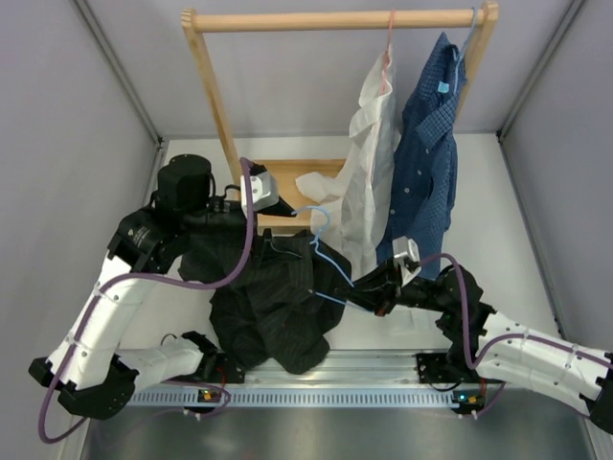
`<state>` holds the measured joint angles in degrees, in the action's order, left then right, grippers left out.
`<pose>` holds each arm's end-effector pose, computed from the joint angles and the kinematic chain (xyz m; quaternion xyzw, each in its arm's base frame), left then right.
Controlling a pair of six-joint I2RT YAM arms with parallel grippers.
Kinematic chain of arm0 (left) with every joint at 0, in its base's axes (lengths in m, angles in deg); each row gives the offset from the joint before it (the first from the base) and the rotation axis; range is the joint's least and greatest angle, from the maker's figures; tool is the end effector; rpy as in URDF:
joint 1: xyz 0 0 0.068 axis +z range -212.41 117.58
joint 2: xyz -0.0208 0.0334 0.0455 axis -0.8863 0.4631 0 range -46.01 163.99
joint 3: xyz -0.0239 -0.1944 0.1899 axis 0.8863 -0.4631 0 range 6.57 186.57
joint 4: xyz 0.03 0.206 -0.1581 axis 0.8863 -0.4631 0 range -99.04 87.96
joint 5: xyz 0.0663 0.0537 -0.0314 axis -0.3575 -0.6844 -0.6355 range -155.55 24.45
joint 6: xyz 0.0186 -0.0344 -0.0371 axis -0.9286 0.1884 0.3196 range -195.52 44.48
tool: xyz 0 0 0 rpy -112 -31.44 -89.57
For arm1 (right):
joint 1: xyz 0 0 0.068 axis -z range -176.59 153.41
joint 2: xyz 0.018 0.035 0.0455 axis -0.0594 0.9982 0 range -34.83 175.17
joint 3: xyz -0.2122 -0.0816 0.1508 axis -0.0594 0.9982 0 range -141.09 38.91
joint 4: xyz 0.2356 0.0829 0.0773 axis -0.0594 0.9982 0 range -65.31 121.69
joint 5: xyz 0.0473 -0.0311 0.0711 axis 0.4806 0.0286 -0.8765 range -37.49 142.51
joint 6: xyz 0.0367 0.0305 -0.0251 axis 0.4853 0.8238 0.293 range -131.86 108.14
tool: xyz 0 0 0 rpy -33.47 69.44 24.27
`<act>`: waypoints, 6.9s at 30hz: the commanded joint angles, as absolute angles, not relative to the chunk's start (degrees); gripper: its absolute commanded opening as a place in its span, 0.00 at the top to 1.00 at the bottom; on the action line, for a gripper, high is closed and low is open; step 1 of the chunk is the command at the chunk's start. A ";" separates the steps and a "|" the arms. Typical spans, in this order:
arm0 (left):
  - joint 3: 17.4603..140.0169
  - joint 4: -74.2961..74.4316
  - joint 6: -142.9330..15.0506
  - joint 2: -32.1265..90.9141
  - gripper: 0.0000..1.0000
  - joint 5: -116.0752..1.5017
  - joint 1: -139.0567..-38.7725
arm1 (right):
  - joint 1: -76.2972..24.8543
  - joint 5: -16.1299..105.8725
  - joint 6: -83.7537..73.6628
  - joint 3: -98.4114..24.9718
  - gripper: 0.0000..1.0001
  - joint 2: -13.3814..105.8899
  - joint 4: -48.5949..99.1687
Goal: Place the shirt on the hanger
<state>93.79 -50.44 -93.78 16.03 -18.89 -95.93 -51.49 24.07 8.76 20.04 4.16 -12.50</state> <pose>0.1381 -0.1226 0.4663 0.5308 0.5946 -0.3948 0.4569 0.0817 0.1457 0.2826 -0.3586 0.4923 0.5928 0.5269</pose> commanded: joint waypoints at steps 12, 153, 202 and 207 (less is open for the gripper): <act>92.61 -54.94 -100.12 17.00 0.56 -4.64 -95.90 | -51.70 19.38 5.37 15.63 1.00 2.52 -15.21; 64.93 -36.93 -80.62 -20.18 1.00 -46.56 -95.90 | -41.59 67.97 2.39 -41.85 1.00 31.52 57.82; 62.57 -18.68 -69.55 -5.23 1.00 -23.65 -96.78 | -52.76 31.43 2.56 -15.21 0.42 11.04 35.24; 62.47 -14.96 -70.07 -1.28 1.00 -9.75 -96.87 | -52.84 27.65 -0.17 -24.88 0.44 17.99 37.52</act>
<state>61.92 -25.02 -69.26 -2.51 -25.23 -96.70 -52.47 32.26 3.06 -19.06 14.67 39.24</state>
